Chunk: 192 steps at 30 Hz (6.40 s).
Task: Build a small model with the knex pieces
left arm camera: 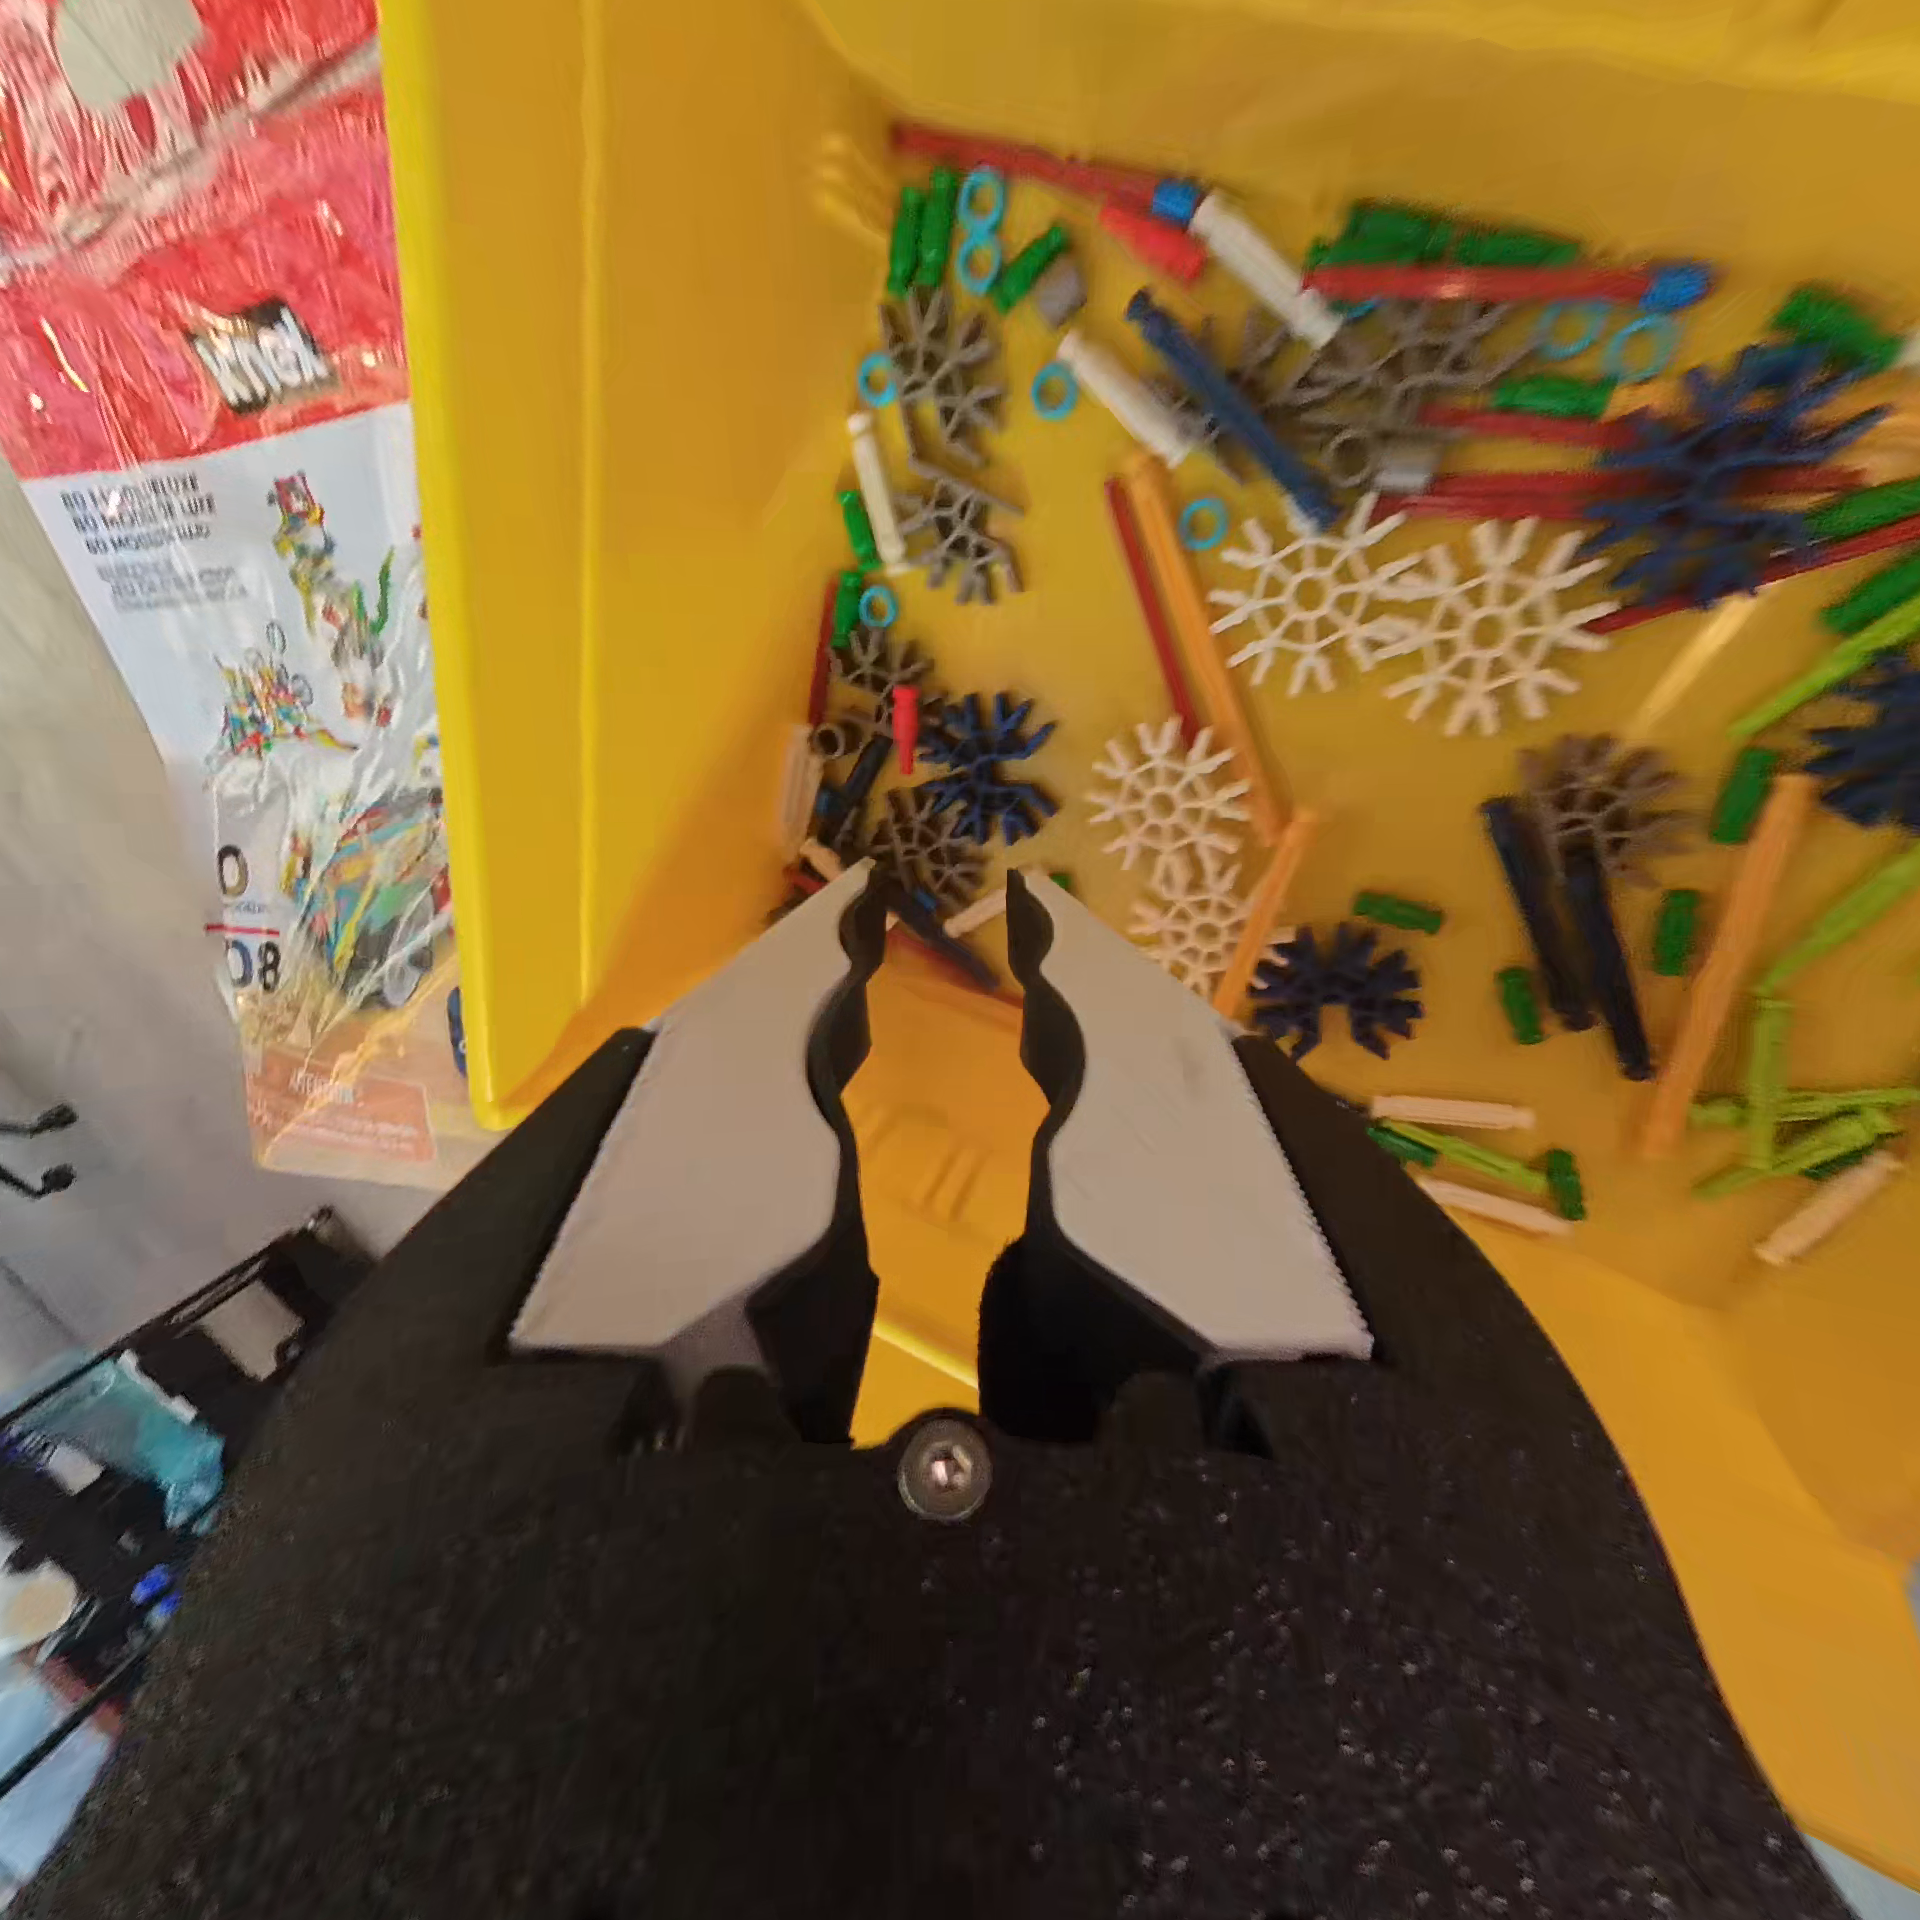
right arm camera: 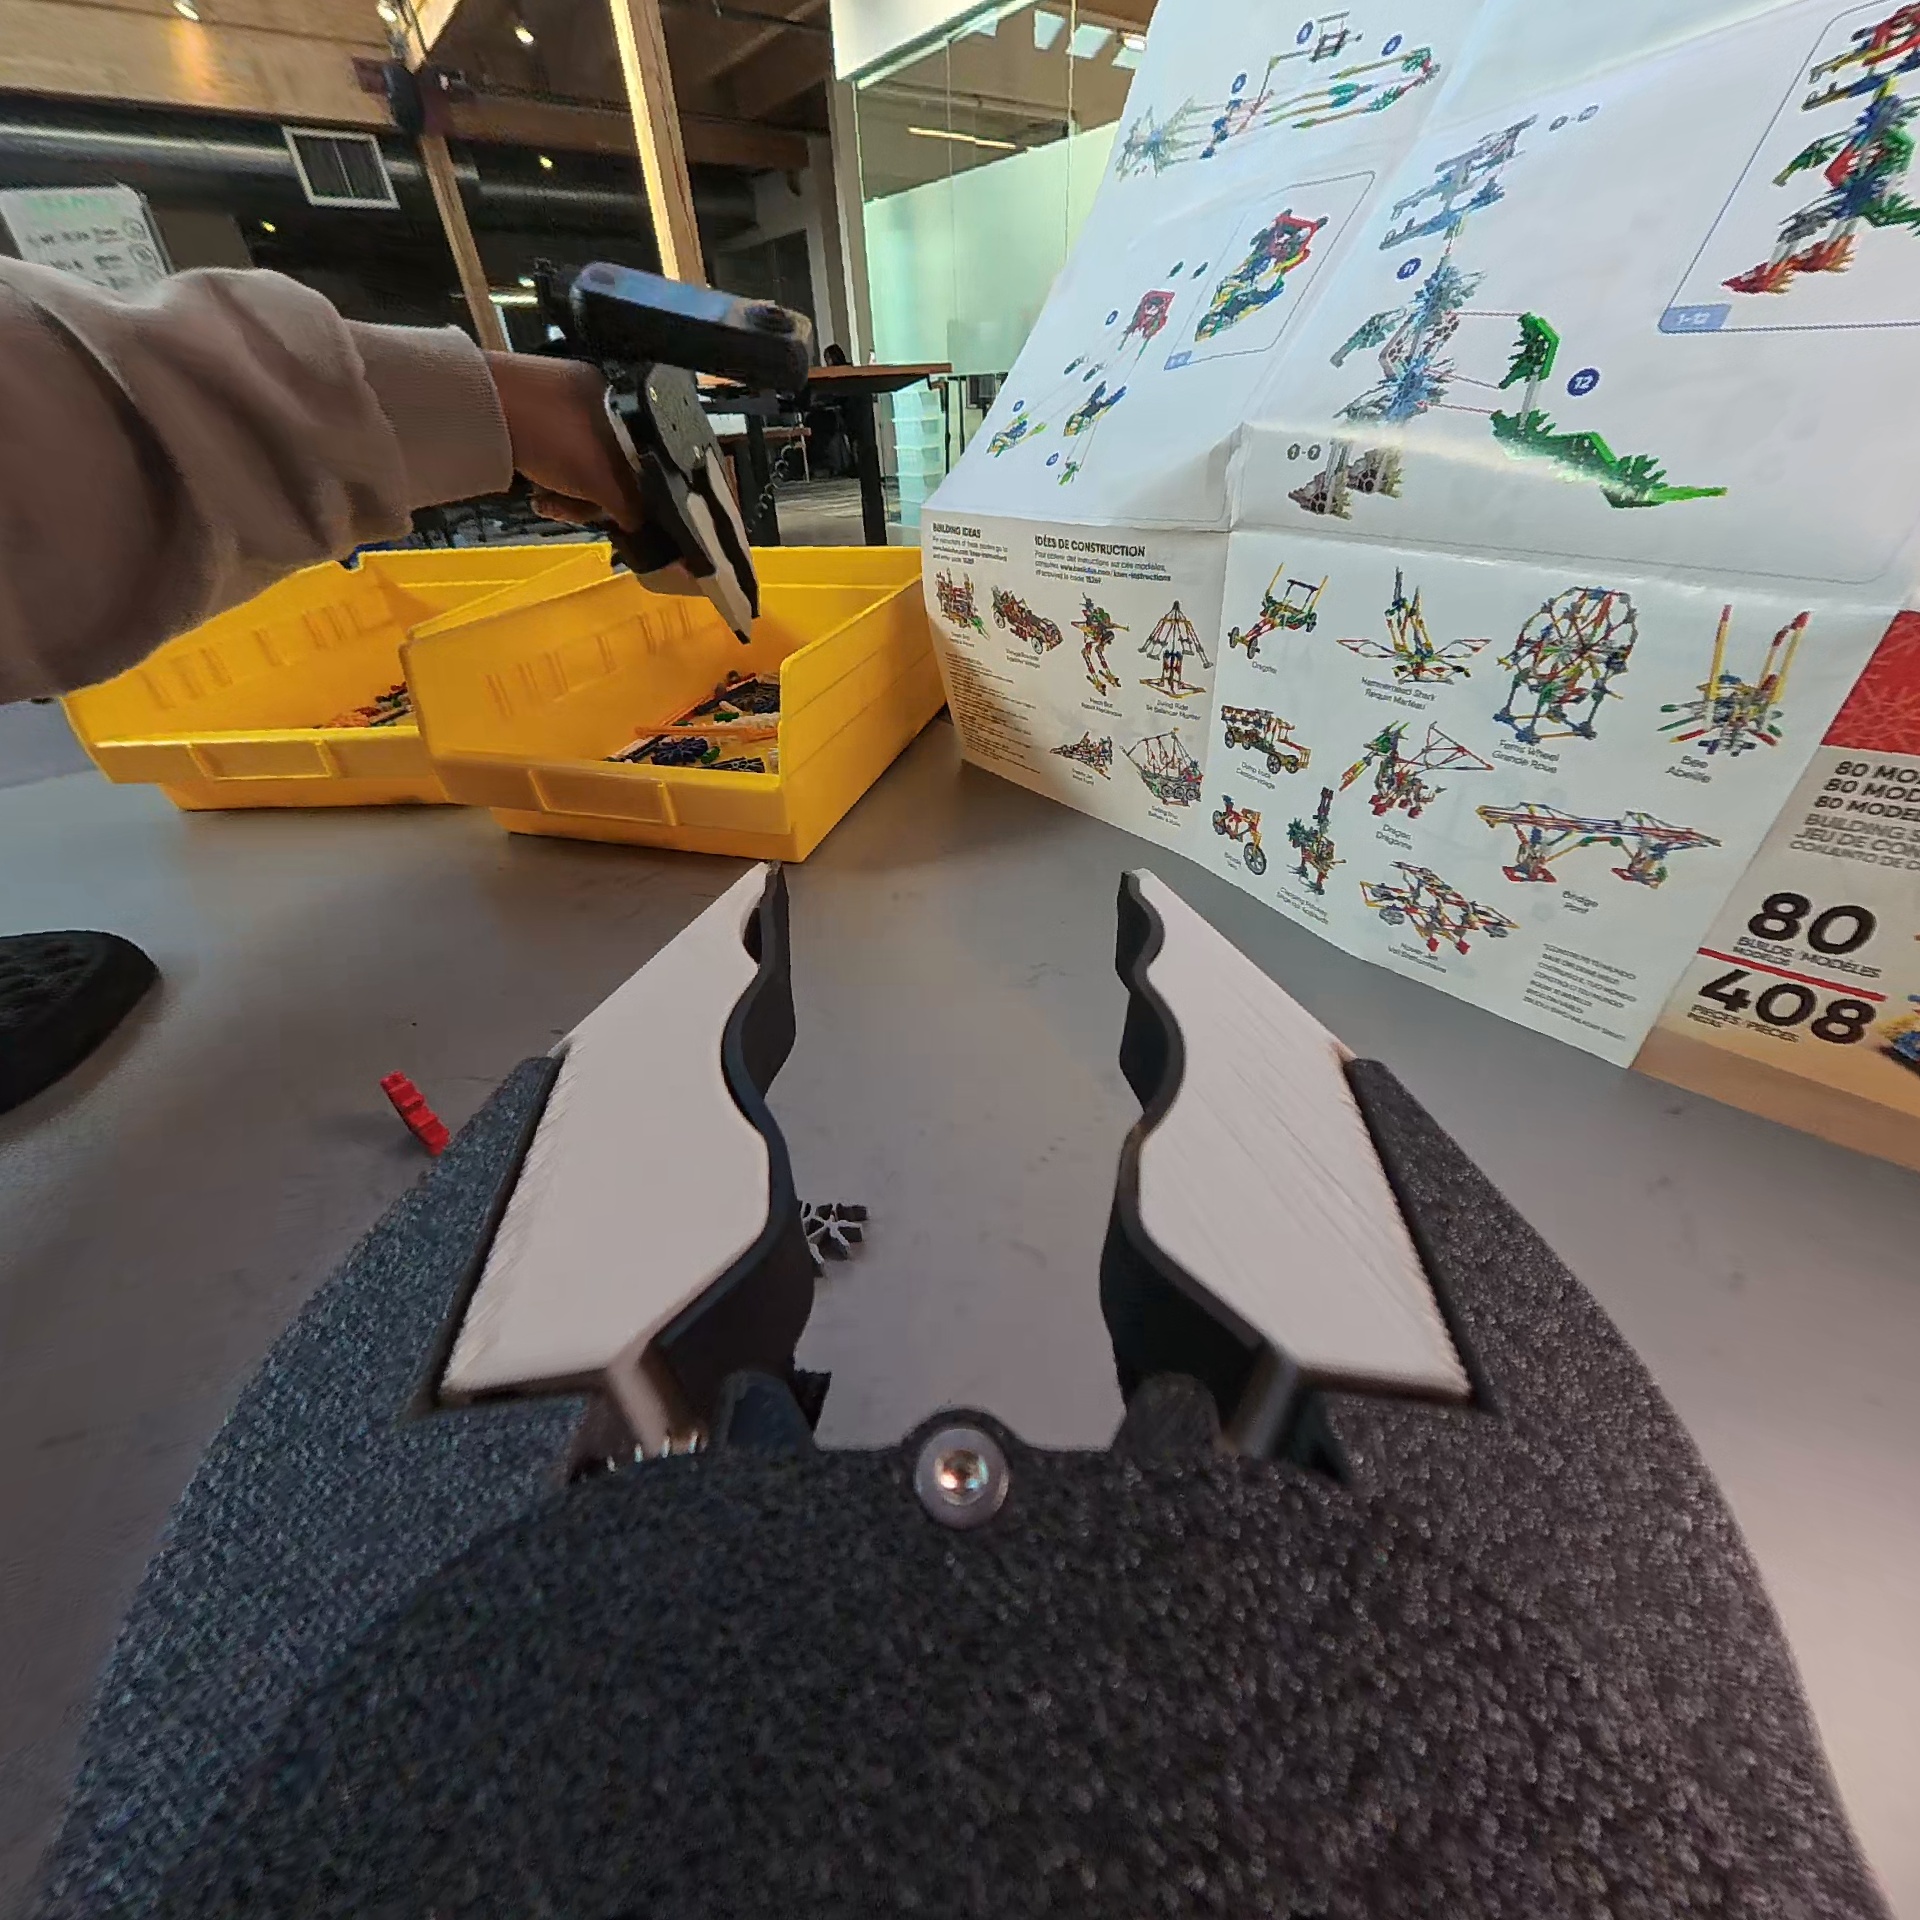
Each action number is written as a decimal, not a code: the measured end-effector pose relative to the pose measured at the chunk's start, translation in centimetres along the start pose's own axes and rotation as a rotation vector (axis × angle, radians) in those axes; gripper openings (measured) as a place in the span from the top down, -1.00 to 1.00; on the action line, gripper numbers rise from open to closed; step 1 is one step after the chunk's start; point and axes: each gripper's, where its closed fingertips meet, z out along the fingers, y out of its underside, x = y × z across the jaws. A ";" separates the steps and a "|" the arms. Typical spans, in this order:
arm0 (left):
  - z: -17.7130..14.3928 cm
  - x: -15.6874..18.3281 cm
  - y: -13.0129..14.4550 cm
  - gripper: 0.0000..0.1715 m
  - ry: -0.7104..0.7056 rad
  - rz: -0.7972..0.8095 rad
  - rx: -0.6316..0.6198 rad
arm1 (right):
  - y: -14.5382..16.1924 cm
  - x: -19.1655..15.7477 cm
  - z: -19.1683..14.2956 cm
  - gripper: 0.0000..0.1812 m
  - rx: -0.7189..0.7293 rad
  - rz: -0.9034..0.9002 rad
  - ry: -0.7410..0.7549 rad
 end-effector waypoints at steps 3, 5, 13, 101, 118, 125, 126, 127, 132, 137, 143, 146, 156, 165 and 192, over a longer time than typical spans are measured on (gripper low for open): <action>2.2 -2.4 1.6 0.74 -0.039 0.019 -0.143 | 0.1 0.0 0.0 0.32 -0.004 -0.009 0.000; 3.1 -2.6 1.7 0.74 -0.022 0.035 -0.172 | 0.1 0.0 0.0 0.33 -0.008 -0.012 -0.005; 5.3 -1.7 -1.1 0.75 0.141 -0.101 -0.066 | 0.2 -0.4 0.1 0.32 -0.017 -0.022 -0.025; -13.9 33.6 -6.2 0.72 0.635 0.042 1.157 | 10.2 -8.4 -3.2 0.65 -0.675 -0.322 -0.490; -16.3 38.3 -5.4 0.76 0.749 0.224 1.208 | 9.6 -10.1 -1.8 0.96 -0.588 -0.319 -0.509; -20.9 39.4 -5.6 0.76 0.890 0.122 1.346 | -0.7 -11.4 -0.2 0.96 -0.032 0.082 -0.523; -21.4 39.5 -5.7 0.76 0.901 0.104 1.357 | -1.1 -11.5 -0.1 0.96 -0.004 0.109 -0.524; -21.9 39.7 -5.6 0.76 0.915 0.100 1.365 | -1.3 -11.7 0.0 0.96 0.016 0.131 -0.527; -22.8 40.5 -5.7 0.76 0.914 0.093 1.387 | -1.8 -12.7 0.4 0.96 0.068 0.216 -0.556; -22.7 40.5 -5.8 0.91 0.915 0.077 1.387 | -1.5 -13.1 0.4 0.96 0.058 0.213 -0.573; -22.5 40.2 -5.7 1.00 0.975 0.055 1.368 | -1.2 -13.3 0.3 0.96 0.046 0.192 -0.576; -22.5 39.8 -5.7 1.00 0.972 0.052 1.370 | -1.2 -13.1 0.2 0.96 0.040 0.183 -0.574; -21.6 40.3 -5.7 0.83 0.908 0.094 1.338 | -1.1 -13.2 0.2 0.96 0.040 0.199 -0.583; -22.0 40.8 -5.6 0.94 0.890 0.123 1.345 | -0.8 -13.6 0.3 0.96 0.030 0.193 -0.596; -21.1 40.1 -5.2 1.00 0.869 0.146 1.305 | -0.1 -13.0 0.3 0.96 -0.003 0.212 -0.604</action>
